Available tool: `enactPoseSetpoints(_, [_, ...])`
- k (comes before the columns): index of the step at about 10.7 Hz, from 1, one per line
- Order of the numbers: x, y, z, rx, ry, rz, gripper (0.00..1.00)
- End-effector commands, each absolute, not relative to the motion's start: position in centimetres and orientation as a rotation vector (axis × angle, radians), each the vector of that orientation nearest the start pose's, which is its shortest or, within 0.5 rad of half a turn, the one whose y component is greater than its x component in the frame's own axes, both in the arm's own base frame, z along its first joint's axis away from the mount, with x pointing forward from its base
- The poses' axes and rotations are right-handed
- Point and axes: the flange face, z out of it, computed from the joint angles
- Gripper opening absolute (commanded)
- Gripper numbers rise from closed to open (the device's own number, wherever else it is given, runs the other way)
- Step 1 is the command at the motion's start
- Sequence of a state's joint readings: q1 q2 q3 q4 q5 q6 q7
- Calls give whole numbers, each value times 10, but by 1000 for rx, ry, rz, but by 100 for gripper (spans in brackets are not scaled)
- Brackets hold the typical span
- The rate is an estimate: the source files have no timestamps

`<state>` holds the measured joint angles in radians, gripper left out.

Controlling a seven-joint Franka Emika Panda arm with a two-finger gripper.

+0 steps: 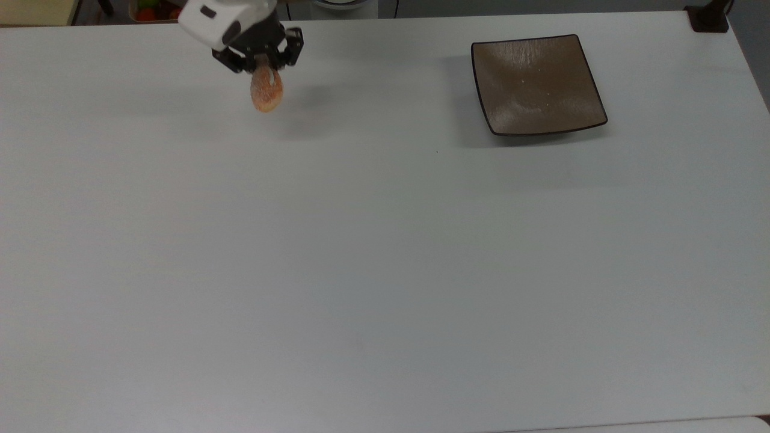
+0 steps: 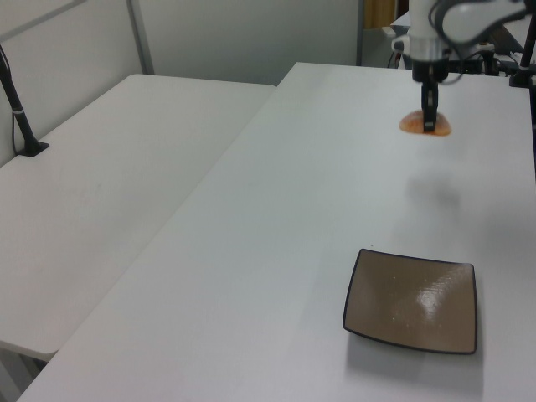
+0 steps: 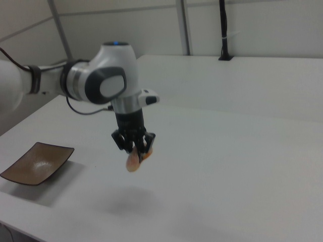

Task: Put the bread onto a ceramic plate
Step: 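Lift the bread roll up off the table, then carry the bread roll over the brown square plate and lower it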

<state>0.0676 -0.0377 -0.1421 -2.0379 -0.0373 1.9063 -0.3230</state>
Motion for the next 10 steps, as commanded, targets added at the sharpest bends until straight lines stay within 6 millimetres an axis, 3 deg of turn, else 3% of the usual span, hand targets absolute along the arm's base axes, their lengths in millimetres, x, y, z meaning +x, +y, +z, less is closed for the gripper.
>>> enactPoseSetpoints(1, [534,-34,507,-3054,-394,213,14])
enactPoseSetpoints(3, [531,-22,522,-3030,-408,186,17])
enactPoseSetpoints(4, [529,-5,531,-3019,-447,169,17])
enactPoseSetpoints(7, [515,62,540,-3014,-515,223,17])
enactPoseSetpoints(10, [491,150,543,-2983,-604,267,18])
